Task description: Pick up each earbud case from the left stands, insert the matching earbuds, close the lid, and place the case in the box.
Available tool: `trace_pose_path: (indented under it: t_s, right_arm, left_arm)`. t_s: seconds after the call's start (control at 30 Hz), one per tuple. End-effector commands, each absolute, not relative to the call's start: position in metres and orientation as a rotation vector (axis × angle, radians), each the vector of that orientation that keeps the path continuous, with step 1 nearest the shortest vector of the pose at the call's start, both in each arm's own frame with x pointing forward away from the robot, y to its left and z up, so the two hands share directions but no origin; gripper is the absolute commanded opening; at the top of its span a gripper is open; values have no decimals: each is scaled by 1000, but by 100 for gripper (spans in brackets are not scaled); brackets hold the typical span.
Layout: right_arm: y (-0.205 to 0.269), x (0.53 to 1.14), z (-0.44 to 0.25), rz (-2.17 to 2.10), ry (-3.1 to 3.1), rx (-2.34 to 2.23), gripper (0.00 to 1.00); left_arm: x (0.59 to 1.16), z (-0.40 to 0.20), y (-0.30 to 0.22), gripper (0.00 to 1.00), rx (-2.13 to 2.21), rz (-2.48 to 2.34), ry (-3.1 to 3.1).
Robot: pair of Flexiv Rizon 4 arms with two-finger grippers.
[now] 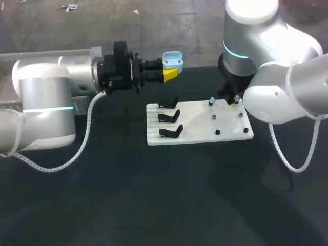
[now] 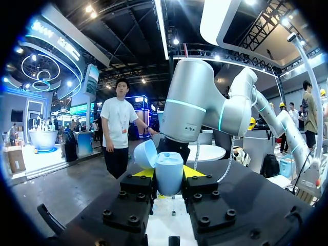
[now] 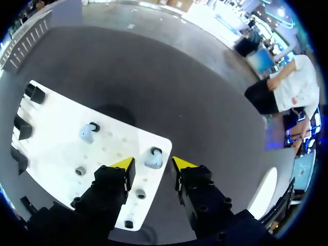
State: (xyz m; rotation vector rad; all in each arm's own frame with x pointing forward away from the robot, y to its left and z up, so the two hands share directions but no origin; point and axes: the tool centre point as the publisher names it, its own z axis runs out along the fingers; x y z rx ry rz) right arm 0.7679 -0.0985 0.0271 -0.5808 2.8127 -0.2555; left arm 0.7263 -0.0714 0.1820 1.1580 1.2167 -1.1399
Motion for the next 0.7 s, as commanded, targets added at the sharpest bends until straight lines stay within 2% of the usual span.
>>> trace_pose_path:
  t_s: [0.03, 0.47, 0.53, 0.7]
  right_arm:
    - [-97, 771, 28, -258, 2817, -581, 40]
    - [-96, 774, 26, -259, 2822, -576, 37]
    - [-96, 774, 26, -259, 2823, -574, 31]
    - [-96, 775, 25, -264, 2825, -573, 28]
  left_arm:
    - [725, 182, -72, 0, 1154, -1135, 1218]
    - [725, 182, -72, 0, 1154, -1135, 1218]
    - [725, 182, -72, 0, 1154, -1135, 1218]
    - [725, 182, -72, 0, 1154, -1135, 1218]
